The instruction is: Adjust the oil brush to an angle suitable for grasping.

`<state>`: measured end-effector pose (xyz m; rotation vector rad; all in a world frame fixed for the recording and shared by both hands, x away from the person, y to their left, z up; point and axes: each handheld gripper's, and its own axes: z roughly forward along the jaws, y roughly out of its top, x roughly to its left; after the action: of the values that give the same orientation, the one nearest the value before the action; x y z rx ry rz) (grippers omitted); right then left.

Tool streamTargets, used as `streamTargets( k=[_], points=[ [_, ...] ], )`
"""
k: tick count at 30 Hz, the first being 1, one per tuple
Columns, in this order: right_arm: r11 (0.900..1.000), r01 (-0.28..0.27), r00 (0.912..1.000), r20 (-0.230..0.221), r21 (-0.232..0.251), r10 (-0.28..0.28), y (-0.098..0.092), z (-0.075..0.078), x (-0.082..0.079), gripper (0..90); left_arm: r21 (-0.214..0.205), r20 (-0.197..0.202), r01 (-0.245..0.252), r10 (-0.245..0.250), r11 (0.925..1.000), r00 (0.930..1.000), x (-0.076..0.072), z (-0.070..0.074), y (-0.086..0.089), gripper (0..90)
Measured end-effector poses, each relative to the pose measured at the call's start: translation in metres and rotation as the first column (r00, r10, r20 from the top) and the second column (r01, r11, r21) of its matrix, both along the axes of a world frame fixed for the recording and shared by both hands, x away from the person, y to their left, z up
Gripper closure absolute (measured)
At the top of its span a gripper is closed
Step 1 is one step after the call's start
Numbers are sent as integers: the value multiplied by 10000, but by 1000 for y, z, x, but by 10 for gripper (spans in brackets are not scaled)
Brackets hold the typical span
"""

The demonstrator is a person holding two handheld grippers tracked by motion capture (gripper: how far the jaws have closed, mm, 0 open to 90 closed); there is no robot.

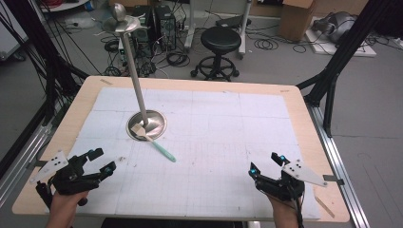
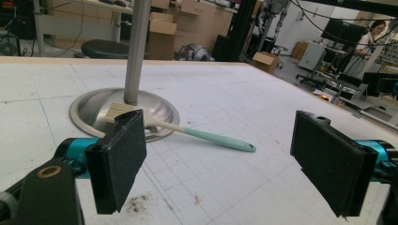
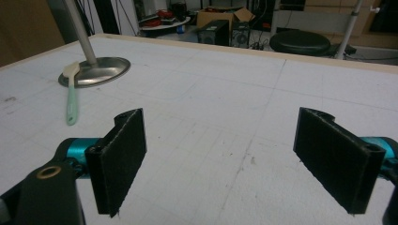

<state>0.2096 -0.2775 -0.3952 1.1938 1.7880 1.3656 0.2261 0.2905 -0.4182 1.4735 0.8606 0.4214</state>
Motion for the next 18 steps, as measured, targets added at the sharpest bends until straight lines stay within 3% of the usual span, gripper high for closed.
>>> streamTargets(
  k=[11,14,16,18],
  points=[
    [10000,55,9999,-115,78,-54,8,-3,10,194,-50,-67,-188,187,9998,9998,-1,-1,5,191],
    [9995,-300,9995,-111,132,301,20,-2,18,276,-36,-99,-232,232,9997,9997,-1,-1,7,191],
    [9967,-806,9967,-111,-24,805,31,-1,23,447,-19,-128,-280,280,9996,9995,-1,-1,7,191],
    [9923,-1223,9923,-199,-217,1219,43,-1,28,518,34,-198,-296,297,9996,9994,-1,-1,8,191]
  ],
)
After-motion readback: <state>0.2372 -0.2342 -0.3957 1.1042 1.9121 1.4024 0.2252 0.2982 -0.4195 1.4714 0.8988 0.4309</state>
